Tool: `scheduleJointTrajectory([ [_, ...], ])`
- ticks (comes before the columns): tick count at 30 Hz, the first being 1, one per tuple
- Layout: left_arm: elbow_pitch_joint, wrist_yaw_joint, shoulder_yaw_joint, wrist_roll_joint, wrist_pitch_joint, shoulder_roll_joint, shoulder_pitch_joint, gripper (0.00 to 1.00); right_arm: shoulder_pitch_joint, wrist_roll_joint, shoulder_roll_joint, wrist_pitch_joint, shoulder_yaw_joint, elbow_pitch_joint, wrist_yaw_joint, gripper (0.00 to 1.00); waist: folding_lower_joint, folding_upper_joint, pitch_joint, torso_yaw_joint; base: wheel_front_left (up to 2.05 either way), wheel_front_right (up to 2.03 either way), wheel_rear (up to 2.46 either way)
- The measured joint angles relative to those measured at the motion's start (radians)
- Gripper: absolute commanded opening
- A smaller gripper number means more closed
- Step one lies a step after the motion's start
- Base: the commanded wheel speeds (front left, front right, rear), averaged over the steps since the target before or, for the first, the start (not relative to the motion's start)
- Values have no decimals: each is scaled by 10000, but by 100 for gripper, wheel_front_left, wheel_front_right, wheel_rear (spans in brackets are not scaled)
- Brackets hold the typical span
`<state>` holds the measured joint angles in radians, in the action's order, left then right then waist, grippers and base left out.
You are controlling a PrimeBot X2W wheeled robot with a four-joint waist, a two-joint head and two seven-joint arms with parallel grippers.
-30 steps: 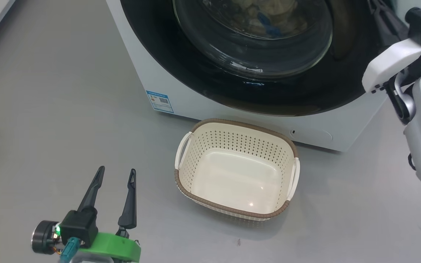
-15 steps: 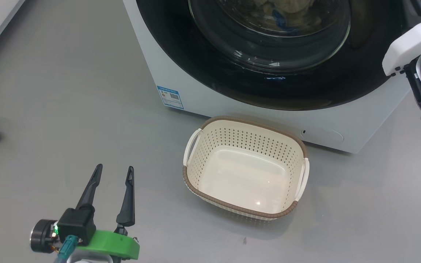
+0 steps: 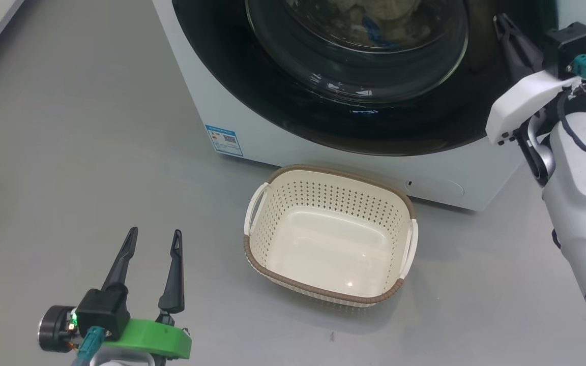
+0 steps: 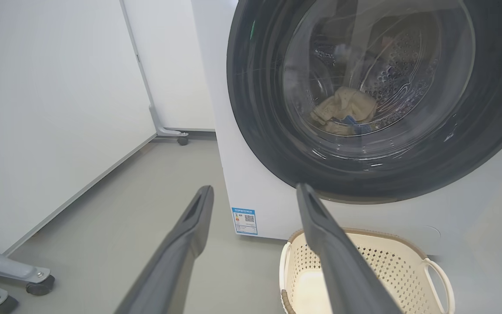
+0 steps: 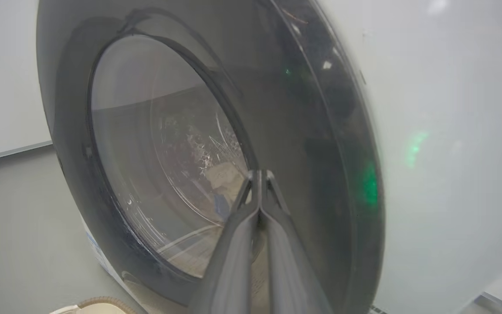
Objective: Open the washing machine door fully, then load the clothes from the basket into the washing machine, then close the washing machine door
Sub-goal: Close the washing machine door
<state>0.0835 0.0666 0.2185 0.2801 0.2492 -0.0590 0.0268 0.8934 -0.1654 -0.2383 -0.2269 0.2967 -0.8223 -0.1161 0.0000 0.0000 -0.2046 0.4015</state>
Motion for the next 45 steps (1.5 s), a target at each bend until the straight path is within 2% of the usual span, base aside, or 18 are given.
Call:
scheduleJointTrajectory([
  [7, -4, 0, -155, -90, 0, 2, -2, 100, -721, -349, 259, -201, -132, 115, -52, 0, 0, 0, 101, -362, 0, 0, 0],
  [15, -12, -17, -234, -242, 0, -31, -8, 100, -2191, -767, 777, -251, -548, 1475, -50, 1, 0, 0, 266, -1001, 0, 0, 0],
  [16, -12, -17, -240, -259, 0, -36, -9, 100, -2328, -788, 800, -253, -619, 1728, -44, 11, 0, 0, 286, -1082, 0, 0, 0],
  [17, -12, -17, -255, -261, 0, -46, -9, 100, -2484, -796, 809, -253, -706, 1964, -25, 31, 0, 0, 307, -1167, 0, 0, 0],
  [18, -12, -19, -267, -267, 0, -69, -10, 100, -2663, -807, 813, -253, -803, 2176, 56, 46, 0, 0, 329, -1250, 0, 0, 0],
  [19, -12, -23, -270, -267, 0, -94, -10, 100, -2873, -825, 811, -253, -892, 2345, 59, 78, 0, 0, 354, -1331, 0, 0, 0],
  [20, -12, -25, -278, -268, 0, -125, -11, 100, -3117, -846, 815, -253, -965, 2474, 94, 99, 0, 0, 381, -1415, 0, 0, 0],
  [31, 105, -127, -366, -313, 0, -257, -116, 100, -5264, -880, 1095, -251, -1471, 3774, 499, 100, 0, 0, 772, -2235, 0, 0, 0],
  [45, 431, -190, -391, -355, 0, -293, -604, 100, -7607, -863, 1285, -253, -1904, 5258, 917, 100, 0, 0, 1534, -2953, 0, 0, 0],
])
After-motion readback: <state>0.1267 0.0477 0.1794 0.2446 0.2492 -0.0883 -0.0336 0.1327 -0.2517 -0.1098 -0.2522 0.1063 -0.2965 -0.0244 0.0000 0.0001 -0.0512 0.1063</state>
